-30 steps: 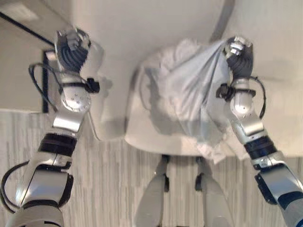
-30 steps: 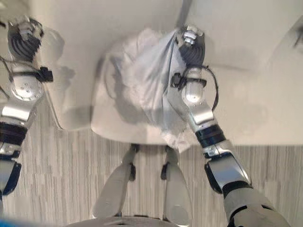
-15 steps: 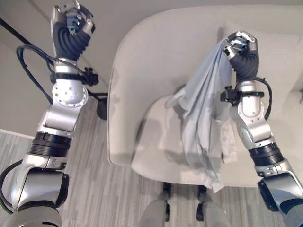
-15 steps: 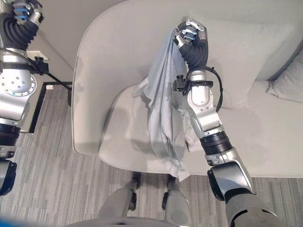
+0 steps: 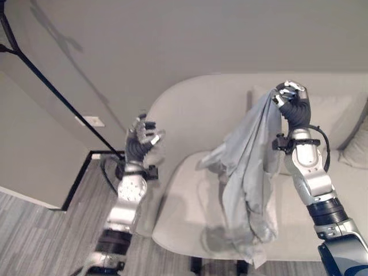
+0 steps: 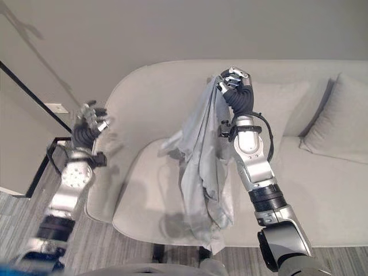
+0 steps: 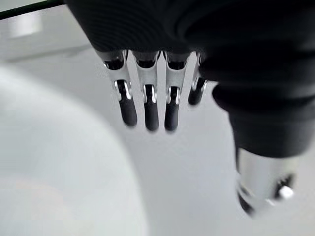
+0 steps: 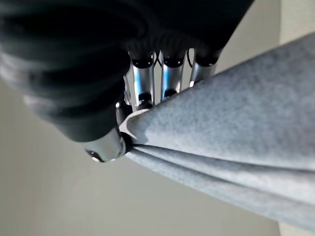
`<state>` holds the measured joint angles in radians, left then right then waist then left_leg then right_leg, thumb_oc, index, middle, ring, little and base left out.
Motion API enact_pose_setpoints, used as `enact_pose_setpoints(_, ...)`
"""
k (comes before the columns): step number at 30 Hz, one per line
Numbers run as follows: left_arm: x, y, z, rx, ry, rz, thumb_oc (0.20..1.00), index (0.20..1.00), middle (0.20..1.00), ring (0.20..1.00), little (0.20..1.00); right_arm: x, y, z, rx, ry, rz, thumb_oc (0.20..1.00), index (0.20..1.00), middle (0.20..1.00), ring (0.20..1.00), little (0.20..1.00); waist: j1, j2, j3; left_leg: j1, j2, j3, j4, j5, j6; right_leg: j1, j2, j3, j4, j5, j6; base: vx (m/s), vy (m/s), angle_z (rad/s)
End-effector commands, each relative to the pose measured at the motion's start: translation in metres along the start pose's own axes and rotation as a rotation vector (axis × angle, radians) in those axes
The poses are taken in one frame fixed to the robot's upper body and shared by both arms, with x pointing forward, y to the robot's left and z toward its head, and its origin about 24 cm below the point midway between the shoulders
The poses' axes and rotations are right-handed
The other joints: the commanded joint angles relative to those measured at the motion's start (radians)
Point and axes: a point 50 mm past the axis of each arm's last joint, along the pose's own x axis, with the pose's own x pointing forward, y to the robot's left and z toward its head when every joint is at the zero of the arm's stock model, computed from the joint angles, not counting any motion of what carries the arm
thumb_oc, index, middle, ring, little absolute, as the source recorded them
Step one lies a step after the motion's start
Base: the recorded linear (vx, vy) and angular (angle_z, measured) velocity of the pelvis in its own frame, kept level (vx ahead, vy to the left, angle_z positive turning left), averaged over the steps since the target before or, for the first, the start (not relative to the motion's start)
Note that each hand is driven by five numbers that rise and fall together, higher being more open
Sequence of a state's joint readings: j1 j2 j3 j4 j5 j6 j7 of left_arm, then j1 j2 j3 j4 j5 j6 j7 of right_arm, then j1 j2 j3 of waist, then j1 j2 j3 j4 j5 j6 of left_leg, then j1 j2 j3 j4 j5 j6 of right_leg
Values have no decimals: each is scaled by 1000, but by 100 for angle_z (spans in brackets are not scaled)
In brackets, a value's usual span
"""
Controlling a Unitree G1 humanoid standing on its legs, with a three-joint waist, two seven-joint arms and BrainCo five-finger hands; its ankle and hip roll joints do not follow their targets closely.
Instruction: Hang the clothes on the sofa on the clothes rack.
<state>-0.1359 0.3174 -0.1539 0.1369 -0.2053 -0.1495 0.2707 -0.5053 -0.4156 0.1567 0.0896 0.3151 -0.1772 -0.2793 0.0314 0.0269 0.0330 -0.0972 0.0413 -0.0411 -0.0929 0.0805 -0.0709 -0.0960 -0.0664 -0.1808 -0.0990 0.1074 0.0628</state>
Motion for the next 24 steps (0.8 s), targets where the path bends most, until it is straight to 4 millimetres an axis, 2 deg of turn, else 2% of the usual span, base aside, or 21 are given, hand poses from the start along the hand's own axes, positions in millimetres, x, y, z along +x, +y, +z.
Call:
enact_pose_setpoints(1,5,-5,-5,-49,24,-100,1000,1000,1000,1000,1000,12,-4,30,15,-157,-24,200,200,200,200,200,2,-57,-111,28,23,6,6,-61,-13,26,-87,15,12,-10,91,0,0,0)
enact_pose_setpoints(5,-14,-16,-30,-90,155,-177,1000,1000,1000,1000,1000,20,-3,42,5,-201,-21,200,200,200,200,200,-2,-65,-110,40,27,9,6,-64,-10,34,-83,22,12,-10,89,19,5,-4)
enact_pose_setpoints(7,-17,-19,-34,-97,177,-197,1000,1000,1000,1000,1000,22,-3,44,2,-207,-22,200,200,200,200,200,-2,-67,-108,44,28,11,6,-65,-9,36,-81,25,12,-9,89,7,9,-7)
enact_pose_setpoints(8,-25,-23,-44,-124,230,-209,1000,1000,1000,1000,1000,25,-2,47,9,-217,-23,200,200,200,200,200,-4,-72,-110,48,30,14,6,-67,-7,40,-79,29,12,-10,88,8,14,-6)
enact_pose_setpoints(12,-36,-36,-55,-173,307,-282,1000,1000,1000,1000,1000,30,3,56,4,-247,-3,200,200,200,200,200,-6,-82,-113,59,34,20,6,-71,-5,48,-75,36,12,-13,87,4,10,-9)
enact_pose_setpoints(24,-42,-60,-65,-208,400,-408,1000,1000,1000,1000,1000,34,16,67,-5,-289,47,200,200,200,200,200,-19,-92,-138,78,37,32,6,-81,-3,56,-75,53,12,-16,87,3,1,-2)
